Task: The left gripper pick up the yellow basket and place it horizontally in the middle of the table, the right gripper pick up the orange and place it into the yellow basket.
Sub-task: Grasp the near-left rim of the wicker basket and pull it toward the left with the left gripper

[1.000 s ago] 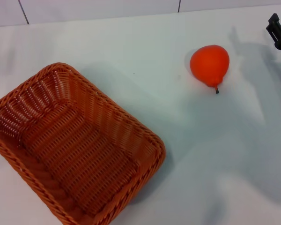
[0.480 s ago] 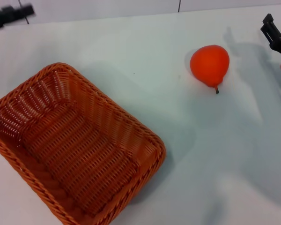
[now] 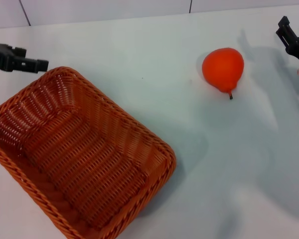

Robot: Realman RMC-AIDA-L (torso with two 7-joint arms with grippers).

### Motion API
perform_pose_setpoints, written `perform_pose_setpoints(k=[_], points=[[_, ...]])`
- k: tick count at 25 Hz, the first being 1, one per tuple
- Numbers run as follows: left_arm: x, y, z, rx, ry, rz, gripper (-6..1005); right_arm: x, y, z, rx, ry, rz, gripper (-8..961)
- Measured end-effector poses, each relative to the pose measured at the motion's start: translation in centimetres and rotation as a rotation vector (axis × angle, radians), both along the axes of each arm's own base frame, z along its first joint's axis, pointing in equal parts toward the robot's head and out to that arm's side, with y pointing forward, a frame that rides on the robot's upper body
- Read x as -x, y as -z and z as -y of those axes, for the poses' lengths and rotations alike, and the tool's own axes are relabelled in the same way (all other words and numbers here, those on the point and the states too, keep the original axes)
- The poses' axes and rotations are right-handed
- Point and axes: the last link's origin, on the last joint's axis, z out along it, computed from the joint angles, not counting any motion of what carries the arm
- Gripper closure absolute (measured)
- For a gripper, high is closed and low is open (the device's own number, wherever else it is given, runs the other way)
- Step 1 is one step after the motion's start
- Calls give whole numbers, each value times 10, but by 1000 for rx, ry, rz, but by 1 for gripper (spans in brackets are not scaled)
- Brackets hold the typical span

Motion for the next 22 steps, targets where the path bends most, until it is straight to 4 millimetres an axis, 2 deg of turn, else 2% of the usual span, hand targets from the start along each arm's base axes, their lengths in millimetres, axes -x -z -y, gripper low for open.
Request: perform_pose_setpoints(k=[6, 14, 22], points=[[5, 5, 4, 58, -14, -93, 109, 0, 0, 0, 3, 2, 0, 19], [12, 24, 12, 120, -30, -180, 110, 0, 2, 0, 7, 4, -1, 19], [15, 36, 15, 141, -31, -239, 180, 0, 2, 0, 8, 4, -1, 19]])
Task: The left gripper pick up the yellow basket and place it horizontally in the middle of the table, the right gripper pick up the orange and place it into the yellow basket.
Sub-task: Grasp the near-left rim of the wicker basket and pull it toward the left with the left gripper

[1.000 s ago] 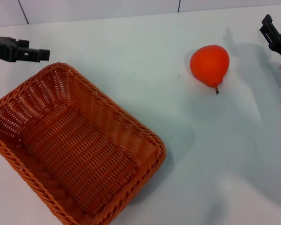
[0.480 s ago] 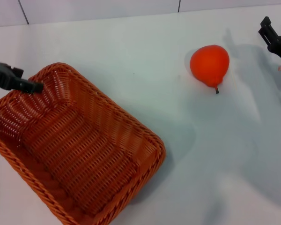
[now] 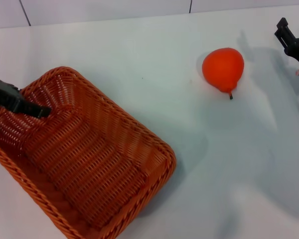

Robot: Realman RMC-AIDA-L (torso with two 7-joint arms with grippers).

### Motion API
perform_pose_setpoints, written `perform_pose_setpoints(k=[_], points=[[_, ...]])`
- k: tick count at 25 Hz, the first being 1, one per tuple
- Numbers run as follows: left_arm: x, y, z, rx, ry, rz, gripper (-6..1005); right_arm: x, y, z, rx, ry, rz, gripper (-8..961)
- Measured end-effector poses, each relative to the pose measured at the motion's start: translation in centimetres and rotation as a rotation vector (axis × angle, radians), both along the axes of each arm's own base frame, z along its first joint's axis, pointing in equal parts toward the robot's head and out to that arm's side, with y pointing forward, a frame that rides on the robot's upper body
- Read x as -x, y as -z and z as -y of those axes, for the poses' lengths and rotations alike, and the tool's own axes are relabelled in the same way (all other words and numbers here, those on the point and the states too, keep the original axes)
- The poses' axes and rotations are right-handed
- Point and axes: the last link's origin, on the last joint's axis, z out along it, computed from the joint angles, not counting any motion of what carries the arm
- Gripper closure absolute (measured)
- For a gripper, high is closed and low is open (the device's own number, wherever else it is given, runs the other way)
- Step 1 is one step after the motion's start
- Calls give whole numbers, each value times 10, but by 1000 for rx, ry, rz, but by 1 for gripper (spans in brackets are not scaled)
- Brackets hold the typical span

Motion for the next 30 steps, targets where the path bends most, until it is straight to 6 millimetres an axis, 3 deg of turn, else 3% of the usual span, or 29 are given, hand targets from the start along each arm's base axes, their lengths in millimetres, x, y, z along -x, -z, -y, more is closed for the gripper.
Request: perform_pose_setpoints(k=[10, 18, 23, 30], points=[[-2, 8, 1, -32, 47, -108, 267, -3, 0, 3, 2, 11, 1, 18], [-1, 0, 2, -74, 55, -119, 478, -4, 1, 4, 6, 17, 0, 18], [0, 1, 3, -67, 53, -121, 716, -4, 2, 4, 8, 19, -1, 18], [-1, -1, 7, -32, 26, -126, 829, -4, 2, 4, 8, 19, -1, 18]])
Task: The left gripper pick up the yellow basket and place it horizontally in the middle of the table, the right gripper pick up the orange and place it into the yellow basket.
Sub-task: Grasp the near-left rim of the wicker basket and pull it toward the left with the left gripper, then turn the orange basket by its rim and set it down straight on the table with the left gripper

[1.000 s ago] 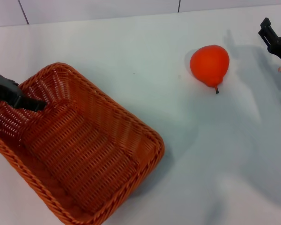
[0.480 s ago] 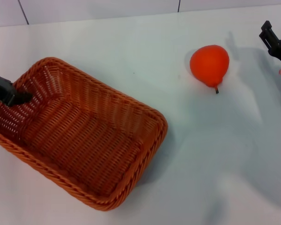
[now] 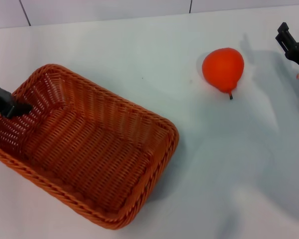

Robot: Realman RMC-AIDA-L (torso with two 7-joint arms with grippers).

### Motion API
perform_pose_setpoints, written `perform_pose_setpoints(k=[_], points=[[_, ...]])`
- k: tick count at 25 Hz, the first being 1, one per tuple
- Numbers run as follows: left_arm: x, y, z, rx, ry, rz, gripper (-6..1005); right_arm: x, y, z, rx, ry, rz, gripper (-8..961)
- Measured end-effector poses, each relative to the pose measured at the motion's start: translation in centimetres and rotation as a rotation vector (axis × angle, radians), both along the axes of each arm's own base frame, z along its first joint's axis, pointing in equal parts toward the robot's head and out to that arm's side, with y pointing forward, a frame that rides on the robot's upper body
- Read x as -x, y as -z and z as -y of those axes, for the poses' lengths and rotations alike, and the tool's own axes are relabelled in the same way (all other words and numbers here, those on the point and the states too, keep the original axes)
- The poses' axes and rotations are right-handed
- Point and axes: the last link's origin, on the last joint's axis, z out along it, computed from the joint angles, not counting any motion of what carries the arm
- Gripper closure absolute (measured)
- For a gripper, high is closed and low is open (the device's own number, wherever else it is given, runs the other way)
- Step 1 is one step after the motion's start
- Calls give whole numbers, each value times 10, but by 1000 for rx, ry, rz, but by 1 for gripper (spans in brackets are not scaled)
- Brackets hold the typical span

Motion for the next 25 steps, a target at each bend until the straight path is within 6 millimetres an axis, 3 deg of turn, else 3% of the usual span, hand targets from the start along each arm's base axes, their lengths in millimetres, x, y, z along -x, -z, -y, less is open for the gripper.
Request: perform_pose_setpoints(k=[5, 16, 25], points=[[-2, -3, 1, -10, -32, 4, 838, 0, 1, 0, 1, 1, -1, 18], [-21, -24, -10, -104, -239, 180, 850, -1, 0, 1, 0, 2, 0, 18], [-26, -19, -10, -119, -413, 303, 849, 1, 1, 0, 10, -6, 6, 18]])
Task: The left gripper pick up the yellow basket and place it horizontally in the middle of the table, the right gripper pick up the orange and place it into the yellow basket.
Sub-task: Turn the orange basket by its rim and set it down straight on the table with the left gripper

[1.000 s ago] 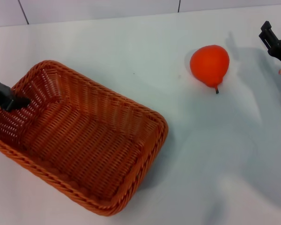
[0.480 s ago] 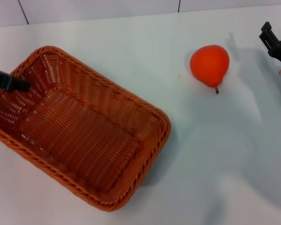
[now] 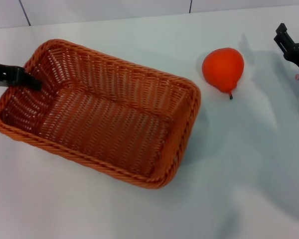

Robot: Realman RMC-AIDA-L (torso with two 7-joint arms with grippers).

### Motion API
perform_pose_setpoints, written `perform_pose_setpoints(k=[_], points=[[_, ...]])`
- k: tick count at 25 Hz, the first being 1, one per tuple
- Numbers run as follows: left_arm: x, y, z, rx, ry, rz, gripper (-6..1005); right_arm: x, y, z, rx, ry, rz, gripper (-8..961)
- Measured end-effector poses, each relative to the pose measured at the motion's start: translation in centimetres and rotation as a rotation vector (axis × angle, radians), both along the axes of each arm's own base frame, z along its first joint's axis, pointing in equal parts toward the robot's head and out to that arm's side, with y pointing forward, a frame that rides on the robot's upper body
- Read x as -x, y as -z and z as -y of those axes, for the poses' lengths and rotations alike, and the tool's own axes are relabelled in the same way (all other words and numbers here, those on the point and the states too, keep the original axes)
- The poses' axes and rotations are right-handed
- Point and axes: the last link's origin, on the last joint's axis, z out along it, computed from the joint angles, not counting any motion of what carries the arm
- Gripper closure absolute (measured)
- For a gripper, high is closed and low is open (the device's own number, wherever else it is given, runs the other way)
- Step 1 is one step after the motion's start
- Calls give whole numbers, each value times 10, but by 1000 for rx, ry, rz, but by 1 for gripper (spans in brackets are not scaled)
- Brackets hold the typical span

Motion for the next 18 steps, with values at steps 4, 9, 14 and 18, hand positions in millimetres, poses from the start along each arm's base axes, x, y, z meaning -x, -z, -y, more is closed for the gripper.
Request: perform_pose_setpoints(k=[4, 9, 14, 18], points=[[0, 6, 1, -25, -35, 59, 850, 2, 1, -1, 5, -6, 2, 18], [2, 8, 1, -88, -81, 123, 850, 3, 1, -3, 6, -13, 3, 18], [8, 14, 1, -131, -117, 140, 850, 4, -1, -4, 6, -17, 6, 18], [13, 20, 2, -168, -143, 152, 851, 4, -1, -5, 4, -17, 6, 18]])
